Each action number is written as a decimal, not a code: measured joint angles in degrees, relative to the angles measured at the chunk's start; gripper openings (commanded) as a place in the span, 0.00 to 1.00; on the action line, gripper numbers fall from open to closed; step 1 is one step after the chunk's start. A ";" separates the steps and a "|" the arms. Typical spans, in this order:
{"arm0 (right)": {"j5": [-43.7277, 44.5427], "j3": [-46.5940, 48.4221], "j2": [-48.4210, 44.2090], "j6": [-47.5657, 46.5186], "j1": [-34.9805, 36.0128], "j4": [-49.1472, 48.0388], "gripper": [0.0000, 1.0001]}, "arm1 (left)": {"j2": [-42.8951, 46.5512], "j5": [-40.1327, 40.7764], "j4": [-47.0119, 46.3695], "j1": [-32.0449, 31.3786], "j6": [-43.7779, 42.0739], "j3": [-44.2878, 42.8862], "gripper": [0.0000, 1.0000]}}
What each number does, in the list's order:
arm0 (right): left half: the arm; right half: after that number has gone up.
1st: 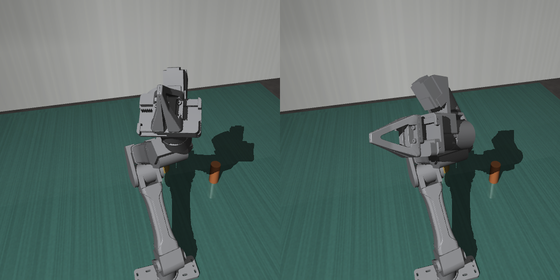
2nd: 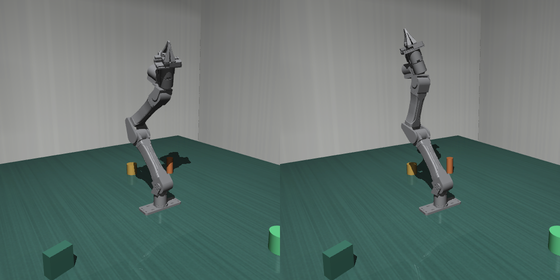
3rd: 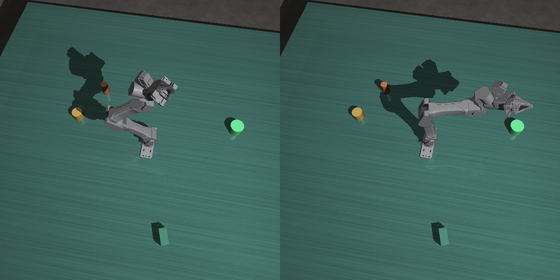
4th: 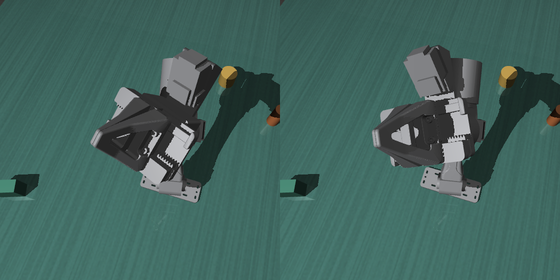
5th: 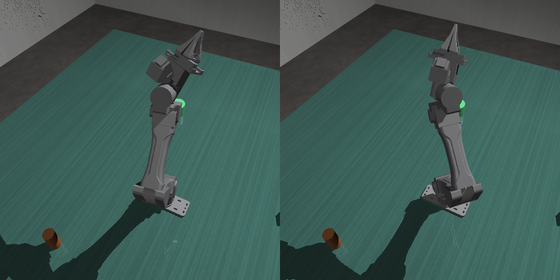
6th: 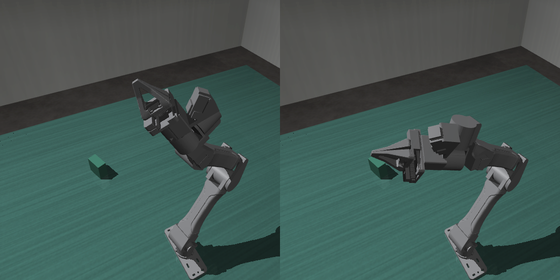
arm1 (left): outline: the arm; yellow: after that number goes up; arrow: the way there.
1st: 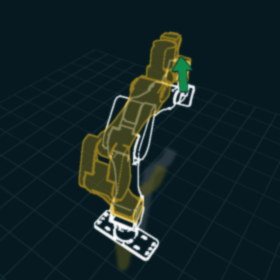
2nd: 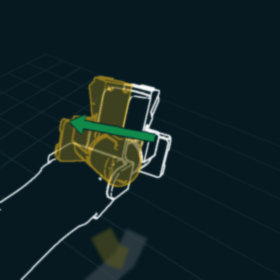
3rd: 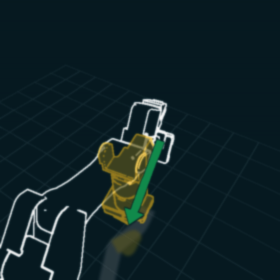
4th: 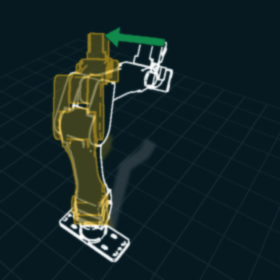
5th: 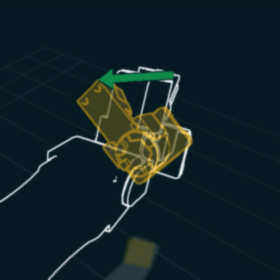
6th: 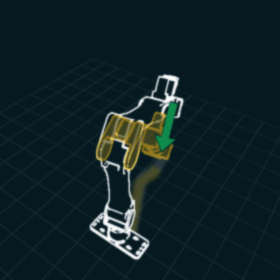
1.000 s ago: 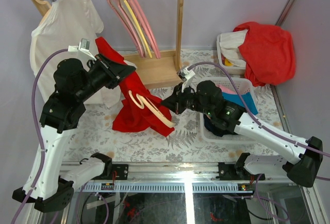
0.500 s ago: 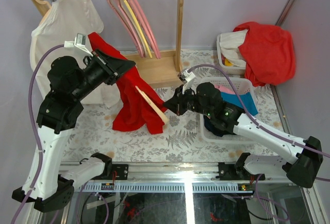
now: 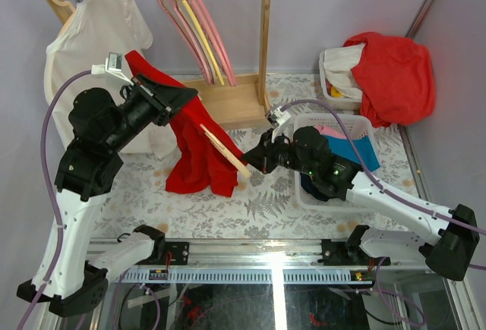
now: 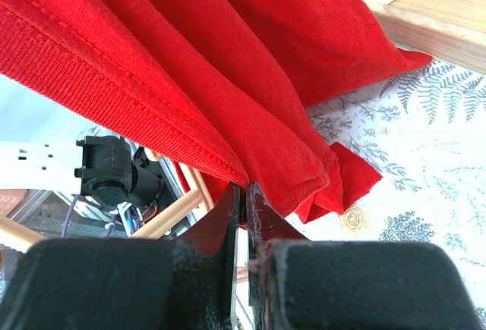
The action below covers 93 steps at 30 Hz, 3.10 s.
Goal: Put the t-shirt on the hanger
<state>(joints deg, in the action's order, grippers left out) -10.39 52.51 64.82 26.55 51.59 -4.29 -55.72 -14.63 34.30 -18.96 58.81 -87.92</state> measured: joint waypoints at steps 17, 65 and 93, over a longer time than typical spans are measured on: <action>-2.80 -5.66 -2.34 1.57 0.00 -4.24 0.00 | 4.55 5.05 -7.06 -0.02 4.46 7.21 0.00; -4.09 -16.31 -6.88 5.07 0.74 -13.92 0.00 | 12.17 17.40 -25.68 -0.57 11.47 23.08 0.00; 1.75 -18.97 -7.45 5.53 6.03 -14.29 0.00 | 13.38 22.58 -38.16 -0.94 15.17 32.94 0.00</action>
<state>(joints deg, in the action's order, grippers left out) -8.64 33.54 57.36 32.08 57.63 -18.59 -42.35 7.94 -3.86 -19.90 73.97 -54.98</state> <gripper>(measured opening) 0.055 0.089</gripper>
